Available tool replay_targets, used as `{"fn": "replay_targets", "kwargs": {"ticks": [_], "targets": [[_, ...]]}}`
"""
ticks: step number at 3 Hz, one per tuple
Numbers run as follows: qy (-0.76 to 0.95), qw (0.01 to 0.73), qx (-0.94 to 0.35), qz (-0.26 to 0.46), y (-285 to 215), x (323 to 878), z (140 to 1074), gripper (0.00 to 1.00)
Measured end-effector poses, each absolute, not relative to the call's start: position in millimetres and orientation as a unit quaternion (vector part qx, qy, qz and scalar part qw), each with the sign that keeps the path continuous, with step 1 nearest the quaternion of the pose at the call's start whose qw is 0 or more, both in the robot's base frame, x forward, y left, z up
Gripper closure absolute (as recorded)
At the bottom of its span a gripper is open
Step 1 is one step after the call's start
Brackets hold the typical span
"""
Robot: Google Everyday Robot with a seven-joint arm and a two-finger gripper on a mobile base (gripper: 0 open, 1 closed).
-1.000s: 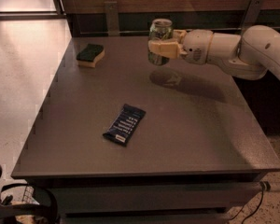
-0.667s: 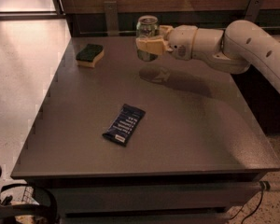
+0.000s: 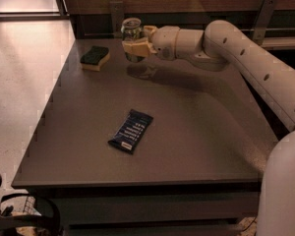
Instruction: Move green can near sponge
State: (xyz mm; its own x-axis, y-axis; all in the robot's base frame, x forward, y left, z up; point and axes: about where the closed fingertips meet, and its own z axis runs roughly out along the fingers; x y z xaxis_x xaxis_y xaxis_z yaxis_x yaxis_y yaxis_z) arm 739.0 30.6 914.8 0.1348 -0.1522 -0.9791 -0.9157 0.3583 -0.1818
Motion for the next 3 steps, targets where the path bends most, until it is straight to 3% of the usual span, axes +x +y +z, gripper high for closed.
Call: {"fn": "replay_targets", "kwargs": {"ticks": [3], "targets": [[0.569,0.554,-0.463,0.392,90.6,757.7,864.9,1.0]]}}
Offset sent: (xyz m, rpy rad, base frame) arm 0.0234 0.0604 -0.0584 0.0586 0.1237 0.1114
